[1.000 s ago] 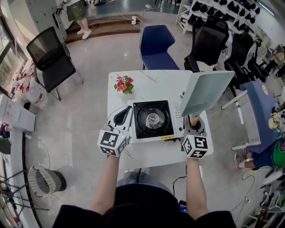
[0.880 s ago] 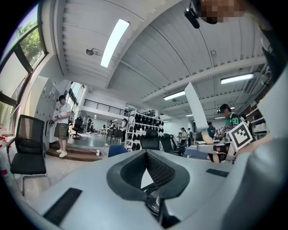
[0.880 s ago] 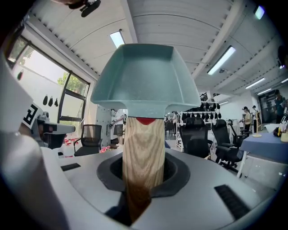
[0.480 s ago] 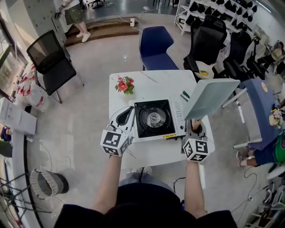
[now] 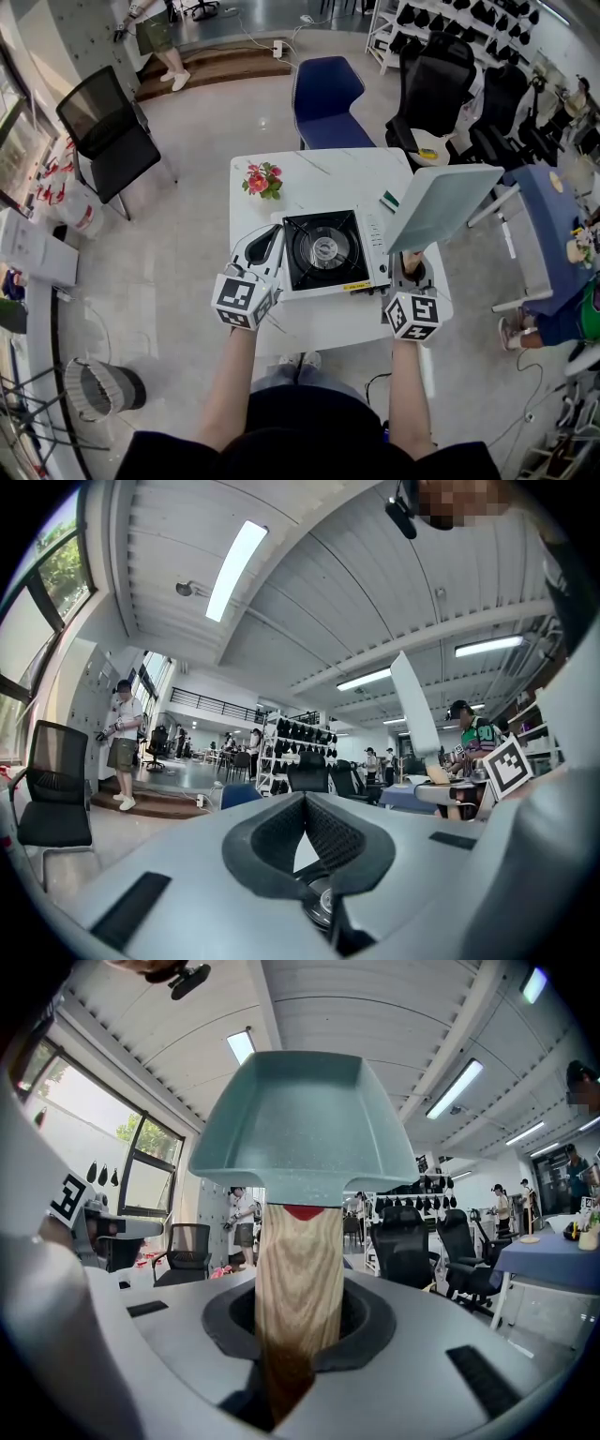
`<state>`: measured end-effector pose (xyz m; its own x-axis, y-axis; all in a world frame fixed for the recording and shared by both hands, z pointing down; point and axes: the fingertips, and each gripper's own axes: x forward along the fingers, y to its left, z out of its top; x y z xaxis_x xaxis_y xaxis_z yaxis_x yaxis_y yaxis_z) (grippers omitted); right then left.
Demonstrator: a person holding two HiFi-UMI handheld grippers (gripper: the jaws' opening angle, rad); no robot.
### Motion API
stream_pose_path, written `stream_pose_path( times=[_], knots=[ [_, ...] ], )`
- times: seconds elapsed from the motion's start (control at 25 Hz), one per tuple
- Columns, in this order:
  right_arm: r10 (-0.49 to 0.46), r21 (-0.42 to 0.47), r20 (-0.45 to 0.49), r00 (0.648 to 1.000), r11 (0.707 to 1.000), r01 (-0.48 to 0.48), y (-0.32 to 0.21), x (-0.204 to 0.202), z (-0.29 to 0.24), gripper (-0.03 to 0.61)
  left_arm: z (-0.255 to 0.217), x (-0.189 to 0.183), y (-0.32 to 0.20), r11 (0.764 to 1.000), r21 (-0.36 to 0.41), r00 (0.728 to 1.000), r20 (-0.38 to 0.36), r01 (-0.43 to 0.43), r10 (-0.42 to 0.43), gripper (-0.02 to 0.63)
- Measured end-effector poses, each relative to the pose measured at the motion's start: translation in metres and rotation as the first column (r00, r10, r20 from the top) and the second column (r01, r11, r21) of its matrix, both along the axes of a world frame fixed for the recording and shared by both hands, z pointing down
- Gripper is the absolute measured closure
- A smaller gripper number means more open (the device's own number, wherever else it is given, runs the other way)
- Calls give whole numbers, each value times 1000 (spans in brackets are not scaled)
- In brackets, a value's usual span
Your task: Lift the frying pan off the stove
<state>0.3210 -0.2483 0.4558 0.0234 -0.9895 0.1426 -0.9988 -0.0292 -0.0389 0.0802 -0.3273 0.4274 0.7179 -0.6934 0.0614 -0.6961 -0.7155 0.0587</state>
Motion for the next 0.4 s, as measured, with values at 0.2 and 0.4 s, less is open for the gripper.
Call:
stream_pose_path(
  times=[0.2,0.4],
  knots=[
    [-10,-5,-14,1000,1000,10,0,0,1,502,1,2,1,1000,-2,1000,2,2,-2,595],
    [-10,-4,-9,1000,1000,10,-2,-2,3,502,2,1,1,1000,-2,1000,1,2,-2,595]
  ],
)
